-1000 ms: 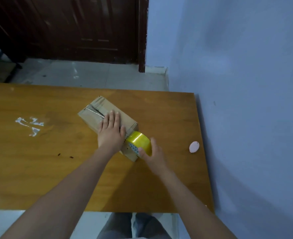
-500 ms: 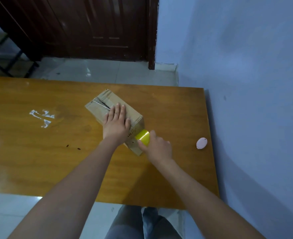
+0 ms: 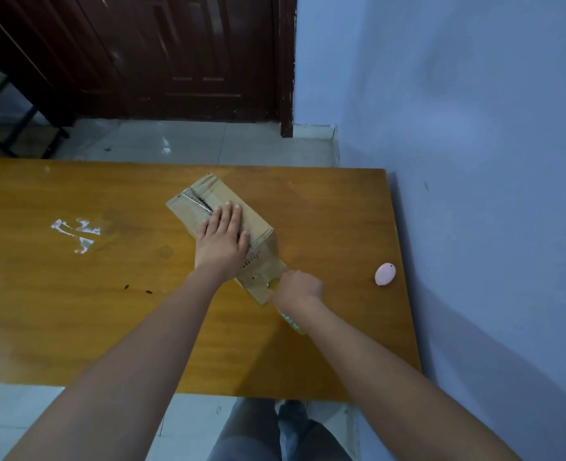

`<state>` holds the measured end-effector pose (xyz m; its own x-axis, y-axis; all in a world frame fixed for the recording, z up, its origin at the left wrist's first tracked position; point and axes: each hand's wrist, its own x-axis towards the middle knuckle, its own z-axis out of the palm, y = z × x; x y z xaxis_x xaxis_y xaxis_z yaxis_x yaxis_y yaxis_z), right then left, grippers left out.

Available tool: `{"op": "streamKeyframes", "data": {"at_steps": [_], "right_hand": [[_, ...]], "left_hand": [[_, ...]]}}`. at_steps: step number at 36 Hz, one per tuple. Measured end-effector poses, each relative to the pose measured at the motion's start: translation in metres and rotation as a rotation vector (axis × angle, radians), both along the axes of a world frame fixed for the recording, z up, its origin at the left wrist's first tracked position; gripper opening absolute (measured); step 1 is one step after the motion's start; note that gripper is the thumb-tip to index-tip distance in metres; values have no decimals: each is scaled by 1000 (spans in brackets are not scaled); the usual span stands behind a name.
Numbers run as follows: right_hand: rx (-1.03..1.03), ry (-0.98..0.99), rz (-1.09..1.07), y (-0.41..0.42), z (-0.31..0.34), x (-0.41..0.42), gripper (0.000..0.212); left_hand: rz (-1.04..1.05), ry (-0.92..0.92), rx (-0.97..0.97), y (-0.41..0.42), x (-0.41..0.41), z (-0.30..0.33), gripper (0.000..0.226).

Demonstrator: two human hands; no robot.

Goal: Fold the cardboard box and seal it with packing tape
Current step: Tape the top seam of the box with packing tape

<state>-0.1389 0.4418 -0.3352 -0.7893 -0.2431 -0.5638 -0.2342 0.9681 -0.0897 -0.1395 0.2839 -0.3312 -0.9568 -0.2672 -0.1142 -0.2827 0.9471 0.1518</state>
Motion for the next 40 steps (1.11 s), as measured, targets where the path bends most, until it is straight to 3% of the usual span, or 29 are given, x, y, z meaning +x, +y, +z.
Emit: {"op": "streamKeyframes", "data": {"at_steps": [6,11,14,17,23,28,33,40], "right_hand": [[-53,-18,-102,-2,-1,5,66],[-435,-43,-204,16,-5,22,64],[-538,-50,-184,29,-4,32,64],[-571,-62,-142,41,-2,39,74],[-580,-126,-244,51,-1,44,93],[-566,-132,-212,49,2,38,74],[-474,-124,-202,43,3,29,72],[-409,-136,-173,33,5,20,66]], "left_hand": [[-21,-15,-1,1,0,7,57],[-17,94,36,4,2,15,52],[-100,207,-15,11,5,18,29],[-206,179,-36,18,5,21,17],[-169,217,0,20,18,22,11],[-155,187,-21,38,38,25,34],[-169,-46,-92,52,55,17,78],[-126,-138,-136,59,52,12,118]]}}
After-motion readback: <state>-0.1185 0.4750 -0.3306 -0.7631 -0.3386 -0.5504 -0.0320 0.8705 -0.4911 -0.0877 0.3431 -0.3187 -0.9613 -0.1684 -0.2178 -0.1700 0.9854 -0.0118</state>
